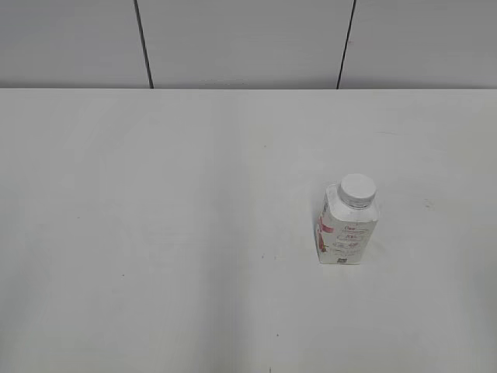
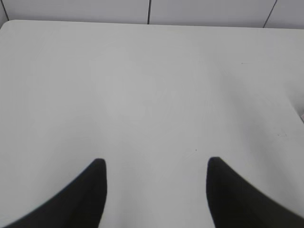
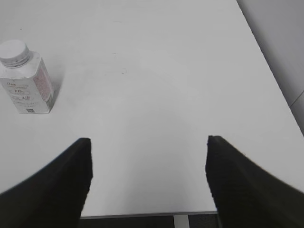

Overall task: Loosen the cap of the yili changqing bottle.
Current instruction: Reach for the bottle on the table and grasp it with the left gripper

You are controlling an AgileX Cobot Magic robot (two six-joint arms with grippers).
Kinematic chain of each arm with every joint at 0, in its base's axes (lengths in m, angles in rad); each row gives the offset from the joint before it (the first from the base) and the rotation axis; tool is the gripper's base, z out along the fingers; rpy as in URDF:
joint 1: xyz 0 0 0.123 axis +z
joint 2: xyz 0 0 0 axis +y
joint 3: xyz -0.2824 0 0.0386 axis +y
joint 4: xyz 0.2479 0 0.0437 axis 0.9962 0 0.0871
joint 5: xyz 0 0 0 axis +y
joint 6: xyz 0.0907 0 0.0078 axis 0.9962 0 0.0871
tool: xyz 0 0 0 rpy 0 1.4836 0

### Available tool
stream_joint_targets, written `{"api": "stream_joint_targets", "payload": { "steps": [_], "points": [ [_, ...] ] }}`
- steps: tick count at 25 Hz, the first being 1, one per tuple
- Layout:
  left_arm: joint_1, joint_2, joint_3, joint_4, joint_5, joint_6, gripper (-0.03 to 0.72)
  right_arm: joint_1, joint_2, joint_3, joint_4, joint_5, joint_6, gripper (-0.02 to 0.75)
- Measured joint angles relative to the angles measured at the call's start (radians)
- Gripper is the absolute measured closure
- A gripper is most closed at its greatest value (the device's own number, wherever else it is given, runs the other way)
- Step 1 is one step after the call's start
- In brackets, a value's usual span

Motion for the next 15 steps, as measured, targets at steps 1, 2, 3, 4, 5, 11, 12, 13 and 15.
{"api": "stream_joint_targets", "payload": {
  "steps": [1,2,3,4,5,11,12,13,15],
  "points": [
    [0.0,0.0,0.0,0.0,0.0,0.0,0.27,0.0,0.0,0.0,0.0,0.0,0.0,0.153],
    [0.0,0.0,0.0,0.0,0.0,0.0,0.27,0.0,0.0,0.0,0.0,0.0,0.0,0.153],
    [0.0,0.0,0.0,0.0,0.0,0.0,0.27,0.0,0.0,0.0,0.0,0.0,0.0,0.153],
    [0.0,0.0,0.0,0.0,0.0,0.0,0.27,0.0,0.0,0.0,0.0,0.0,0.0,0.153],
    [0.0,0.0,0.0,0.0,0.0,0.0,0.27,0.0,0.0,0.0,0.0,0.0,0.0,0.153],
    [0.0,0.0,0.0,0.0,0.0,0.0,0.27,0.0,0.0,0.0,0.0,0.0,0.0,0.153],
    [0.0,0.0,0.0,0.0,0.0,0.0,0.27,0.0,0.0,0.0,0.0,0.0,0.0,0.153],
    [0.0,0.0,0.0,0.0,0.0,0.0,0.27,0.0,0.0,0.0,0.0,0.0,0.0,0.153],
    [0.0,0.0,0.0,0.0,0.0,0.0,0.27,0.0,0.0,0.0,0.0,0.0,0.0,0.153]
  ]
}}
